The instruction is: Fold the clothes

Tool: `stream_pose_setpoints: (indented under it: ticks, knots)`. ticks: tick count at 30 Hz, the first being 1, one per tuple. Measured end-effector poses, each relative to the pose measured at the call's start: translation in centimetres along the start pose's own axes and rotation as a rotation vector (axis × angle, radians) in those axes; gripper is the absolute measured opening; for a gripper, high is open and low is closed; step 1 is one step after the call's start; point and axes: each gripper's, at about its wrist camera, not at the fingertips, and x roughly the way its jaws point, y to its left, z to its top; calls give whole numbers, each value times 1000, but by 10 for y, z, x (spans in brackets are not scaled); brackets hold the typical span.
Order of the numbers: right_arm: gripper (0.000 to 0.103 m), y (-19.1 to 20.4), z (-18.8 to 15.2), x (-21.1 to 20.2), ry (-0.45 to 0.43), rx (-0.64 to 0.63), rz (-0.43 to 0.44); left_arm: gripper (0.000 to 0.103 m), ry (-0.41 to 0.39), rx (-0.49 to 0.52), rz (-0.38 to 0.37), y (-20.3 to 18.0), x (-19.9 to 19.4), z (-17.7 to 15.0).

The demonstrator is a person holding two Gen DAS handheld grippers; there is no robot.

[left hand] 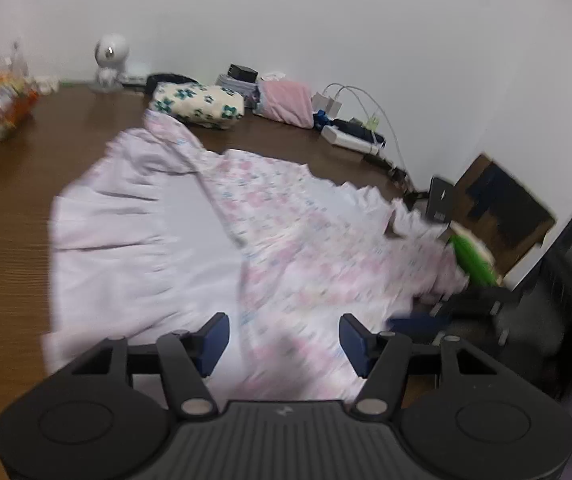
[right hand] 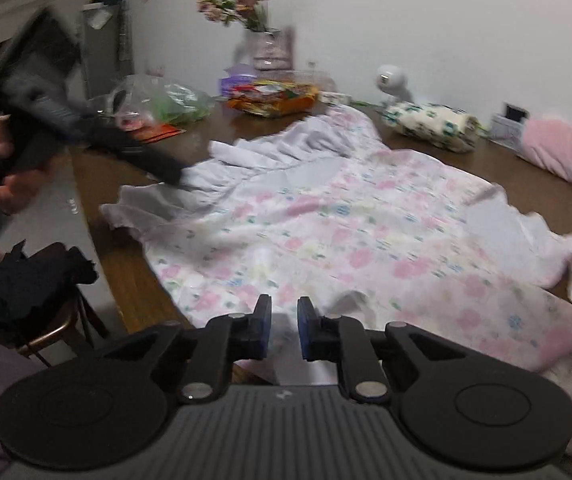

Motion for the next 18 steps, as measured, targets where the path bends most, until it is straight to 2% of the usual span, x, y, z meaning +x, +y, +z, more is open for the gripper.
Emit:
stream_pose_setpoints:
  ticks: [2,4,5,6,11,17,18]
  knots:
    - [17,0,-3,-13,-15,-17,-8,60,-2,84,8,2,-14,-13]
    - [30,5,-5,-23,-39,-40,29,61,12,155,-6,5,-18,-27]
    - [43,8,-7,-26,-49,-60,49,61,19,190,-13,6,-20,-34]
    - [46,12,-8,-28,-53,-83,63,61,26,220,-18,9,-21,-41]
    - [46,25,-12,-19,-30,-122,79,61,36,190,23,36,-11,-49]
    - [43,25,-15,-9,-5,-119,68,60,29,257,-27,41,-9,-51]
    - [39,24,-16,-8,-2,-114,70,58,25,272,-33,42,-10,-52]
